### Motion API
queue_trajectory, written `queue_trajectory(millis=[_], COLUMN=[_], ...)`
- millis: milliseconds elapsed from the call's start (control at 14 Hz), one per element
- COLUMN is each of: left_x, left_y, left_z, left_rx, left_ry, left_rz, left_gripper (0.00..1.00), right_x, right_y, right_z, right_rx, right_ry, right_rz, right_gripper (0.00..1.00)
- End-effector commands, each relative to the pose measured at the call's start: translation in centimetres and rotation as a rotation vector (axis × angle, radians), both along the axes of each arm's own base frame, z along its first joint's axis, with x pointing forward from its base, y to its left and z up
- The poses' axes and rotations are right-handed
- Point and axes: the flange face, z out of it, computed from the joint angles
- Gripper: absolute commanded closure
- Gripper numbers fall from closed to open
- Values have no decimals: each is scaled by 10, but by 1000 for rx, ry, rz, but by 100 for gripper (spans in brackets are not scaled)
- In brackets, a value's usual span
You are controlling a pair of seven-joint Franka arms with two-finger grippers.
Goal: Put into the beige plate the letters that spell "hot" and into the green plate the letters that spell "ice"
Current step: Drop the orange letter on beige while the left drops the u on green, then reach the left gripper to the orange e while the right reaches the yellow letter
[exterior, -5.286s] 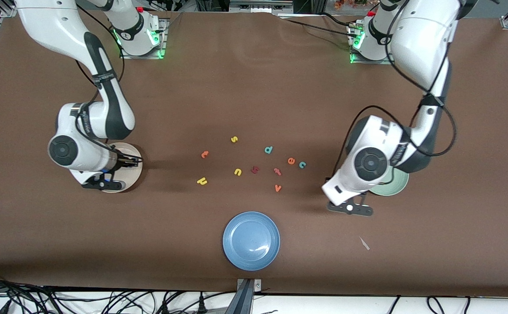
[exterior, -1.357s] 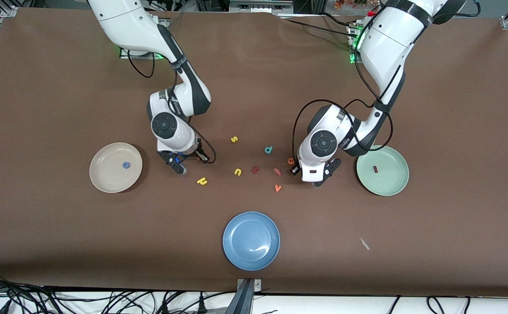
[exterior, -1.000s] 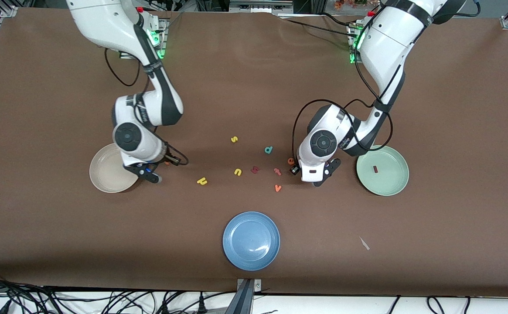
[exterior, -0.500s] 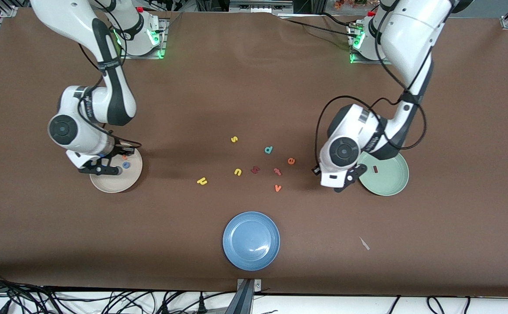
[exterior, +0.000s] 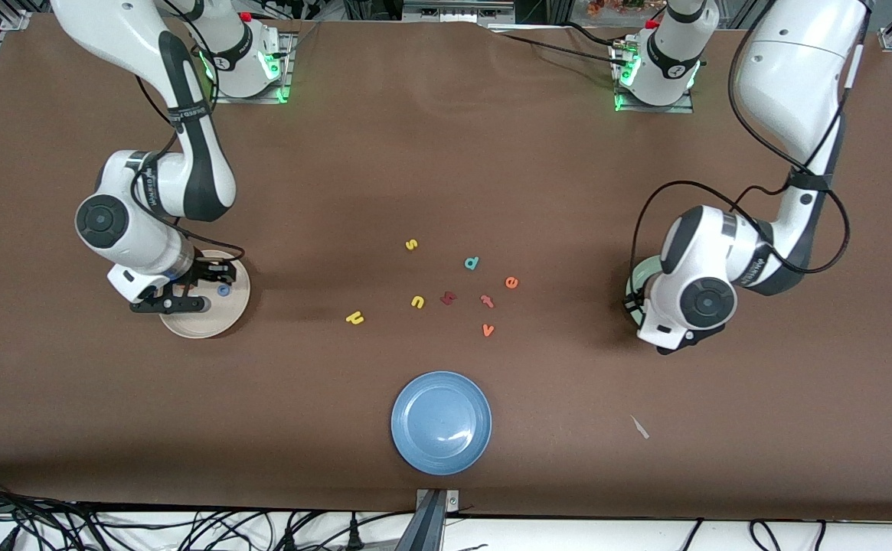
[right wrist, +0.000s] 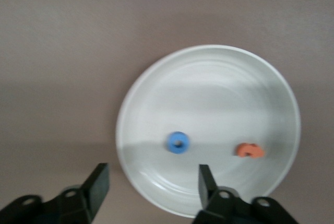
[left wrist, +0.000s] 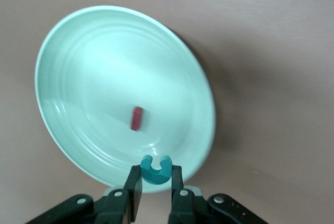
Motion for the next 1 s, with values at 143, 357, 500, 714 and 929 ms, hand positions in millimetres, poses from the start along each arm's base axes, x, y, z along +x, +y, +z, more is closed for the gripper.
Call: queue_trajectory(millis=[143,357,500,714,929], left_x=[-4,-4,-8,-20,-38], left_y=[3,-11,-36,-96,-167], left_z=[-20,-13,-6,7,18], left_rx=[-3,-2,-25,-37,-36], left_ry=[39,29,22,-2,-35], left_rz=[-37,-39,-33,34,52], left_gripper=[0,0,0,0,0], right_x=[23,38,46,46,48], right_y=[98,161,187,218,238], right_z=[-1,-14,-28,-58,-65], right_rx=[59,80,79,60,64], right_ry=[-38,-53,-51,-36,-45], right_rz=[-325,-517,-627,-796,-901], right_gripper=[0,0,0,0,0])
